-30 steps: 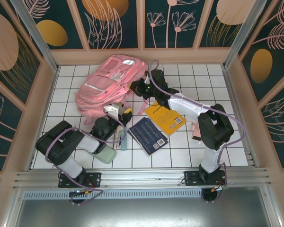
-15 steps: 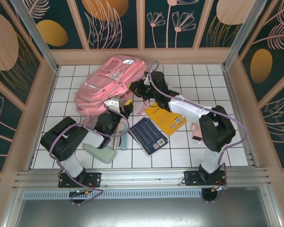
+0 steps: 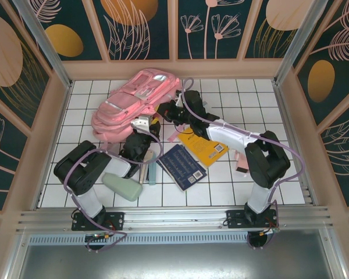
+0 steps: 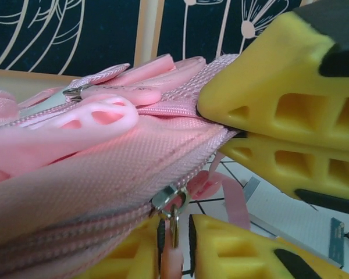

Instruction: Pack the student bag

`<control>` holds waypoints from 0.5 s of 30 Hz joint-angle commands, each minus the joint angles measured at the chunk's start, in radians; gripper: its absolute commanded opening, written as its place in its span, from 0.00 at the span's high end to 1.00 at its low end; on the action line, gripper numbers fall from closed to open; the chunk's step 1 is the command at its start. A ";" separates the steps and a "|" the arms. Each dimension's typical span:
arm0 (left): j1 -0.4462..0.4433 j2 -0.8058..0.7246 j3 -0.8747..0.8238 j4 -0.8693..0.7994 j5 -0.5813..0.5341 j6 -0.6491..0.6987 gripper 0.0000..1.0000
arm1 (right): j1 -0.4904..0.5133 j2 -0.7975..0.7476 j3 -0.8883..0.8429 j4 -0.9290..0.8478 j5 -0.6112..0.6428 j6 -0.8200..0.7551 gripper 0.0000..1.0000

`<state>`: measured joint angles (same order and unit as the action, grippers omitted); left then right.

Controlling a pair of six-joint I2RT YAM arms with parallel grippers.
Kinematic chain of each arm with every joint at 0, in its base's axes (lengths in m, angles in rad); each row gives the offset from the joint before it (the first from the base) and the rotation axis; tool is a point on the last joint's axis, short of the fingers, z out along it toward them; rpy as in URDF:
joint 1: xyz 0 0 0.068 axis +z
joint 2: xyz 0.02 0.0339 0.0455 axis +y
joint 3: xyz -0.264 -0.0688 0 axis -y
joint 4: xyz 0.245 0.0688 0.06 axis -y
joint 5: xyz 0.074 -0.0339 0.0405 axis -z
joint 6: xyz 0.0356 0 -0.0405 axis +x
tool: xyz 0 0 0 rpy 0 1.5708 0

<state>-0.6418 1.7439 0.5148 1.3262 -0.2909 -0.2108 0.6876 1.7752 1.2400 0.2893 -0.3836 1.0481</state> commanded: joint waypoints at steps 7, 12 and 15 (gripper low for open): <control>0.004 -0.088 -0.019 -0.110 -0.054 -0.035 1.00 | 0.003 -0.072 0.000 -0.006 0.001 -0.082 1.00; 0.003 -0.173 -0.050 -0.245 -0.050 -0.091 1.00 | -0.035 -0.042 0.075 -0.162 0.062 -0.170 1.00; 0.004 -0.226 -0.049 -0.341 -0.050 -0.115 1.00 | -0.062 -0.031 0.076 -0.180 0.067 -0.185 1.00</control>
<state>-0.6476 1.5753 0.4747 1.0733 -0.2966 -0.2775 0.6720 1.7733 1.2728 0.1413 -0.3641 0.9287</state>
